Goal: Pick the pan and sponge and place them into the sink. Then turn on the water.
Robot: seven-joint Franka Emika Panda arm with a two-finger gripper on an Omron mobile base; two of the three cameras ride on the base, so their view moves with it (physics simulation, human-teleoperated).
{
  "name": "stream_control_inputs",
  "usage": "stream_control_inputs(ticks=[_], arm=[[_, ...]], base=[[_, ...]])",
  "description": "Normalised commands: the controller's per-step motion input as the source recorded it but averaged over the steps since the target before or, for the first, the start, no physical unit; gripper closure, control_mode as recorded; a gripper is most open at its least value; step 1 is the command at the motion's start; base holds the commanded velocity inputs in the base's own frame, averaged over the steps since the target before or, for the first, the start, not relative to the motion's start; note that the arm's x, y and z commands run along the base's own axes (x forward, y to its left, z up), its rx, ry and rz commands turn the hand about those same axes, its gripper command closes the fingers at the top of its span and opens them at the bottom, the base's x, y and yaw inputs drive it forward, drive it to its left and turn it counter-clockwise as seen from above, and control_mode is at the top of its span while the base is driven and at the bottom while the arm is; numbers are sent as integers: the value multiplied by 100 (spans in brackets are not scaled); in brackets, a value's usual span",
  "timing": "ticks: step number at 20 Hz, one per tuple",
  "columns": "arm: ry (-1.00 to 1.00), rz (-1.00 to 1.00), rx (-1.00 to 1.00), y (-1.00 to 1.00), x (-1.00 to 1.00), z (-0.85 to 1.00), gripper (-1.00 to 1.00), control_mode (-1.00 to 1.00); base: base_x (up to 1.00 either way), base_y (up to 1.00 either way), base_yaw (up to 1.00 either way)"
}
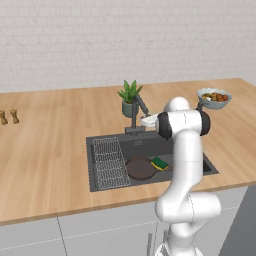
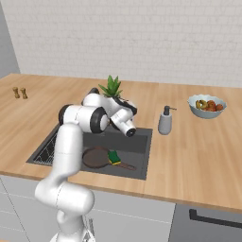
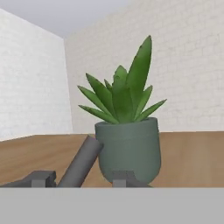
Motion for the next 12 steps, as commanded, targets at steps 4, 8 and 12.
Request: stream_control_inputs(ticks=[4,8,12], arm=[[-3,-2,-4,-55,0,-57,100,-100],[-8,0,-7,-36,0,-54,100,-100],[-12,0,-3,-24,0,-16,100,-100]], base=[[0,0,0],[0,0,0],[0,0,0]])
